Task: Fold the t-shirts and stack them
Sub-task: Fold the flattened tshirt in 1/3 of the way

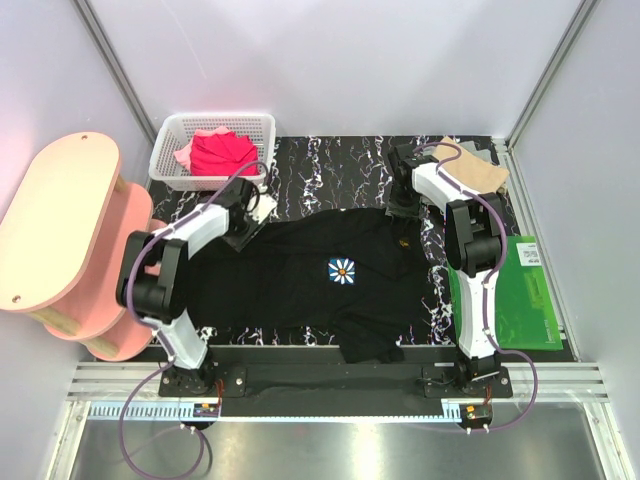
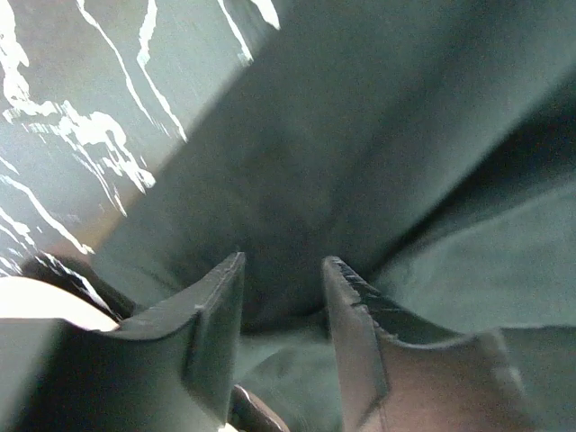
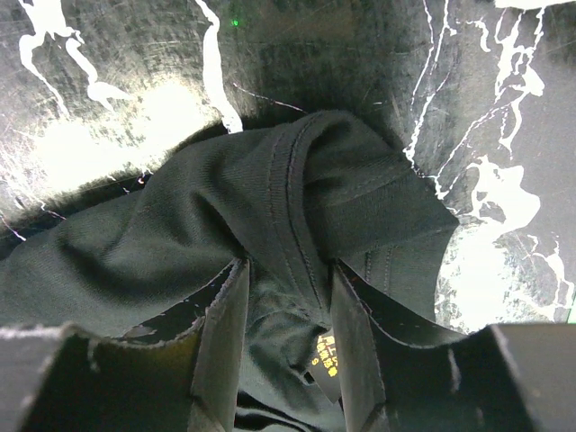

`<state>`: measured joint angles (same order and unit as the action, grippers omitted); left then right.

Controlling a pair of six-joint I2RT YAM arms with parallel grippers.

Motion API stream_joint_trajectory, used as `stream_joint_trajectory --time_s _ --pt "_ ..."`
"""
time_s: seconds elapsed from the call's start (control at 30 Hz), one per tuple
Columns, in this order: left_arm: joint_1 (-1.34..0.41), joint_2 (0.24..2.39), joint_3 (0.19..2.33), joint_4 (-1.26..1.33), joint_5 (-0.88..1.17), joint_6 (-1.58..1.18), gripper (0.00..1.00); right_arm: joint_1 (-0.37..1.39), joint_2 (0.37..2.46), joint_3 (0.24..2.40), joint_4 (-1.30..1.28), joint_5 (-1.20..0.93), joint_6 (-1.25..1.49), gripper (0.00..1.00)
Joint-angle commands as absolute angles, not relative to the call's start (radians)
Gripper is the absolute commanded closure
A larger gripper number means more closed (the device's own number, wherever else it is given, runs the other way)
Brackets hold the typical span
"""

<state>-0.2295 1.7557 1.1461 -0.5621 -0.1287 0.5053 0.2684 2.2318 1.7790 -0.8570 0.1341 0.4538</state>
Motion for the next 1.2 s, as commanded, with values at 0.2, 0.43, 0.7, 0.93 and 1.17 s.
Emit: stream_joint_trajectory --time_s 0.2,0.43,0.7,0.93,1.17 --pt "-0.221 1.574 1.008 -0.566 -0.126 0.472 0.69 0.242 2.224 1.758 -0.839 0.146 0.468 0.54" --pt "-0.209 1.427 0.798 -0.575 -0.117 0.434 0.69 0.226 2.209 1.756 -0.838 0.141 0.468 0.54" --pt "-0.195 1.246 0.64 -0.577 -0.172 0.448 0.69 0.212 2.209 1.779 -0.838 0.121 0.466 0.55" --pt "-0.196 1.256 0.794 -0.626 -0.166 0.419 0.52 0.212 2.204 1.77 -0.833 0.097 0.466 0.54" --pt "-0.196 1.265 0.81 -0.666 -0.137 0.414 0.37 0.212 2.197 1.766 -0.833 0.104 0.46 0.54"
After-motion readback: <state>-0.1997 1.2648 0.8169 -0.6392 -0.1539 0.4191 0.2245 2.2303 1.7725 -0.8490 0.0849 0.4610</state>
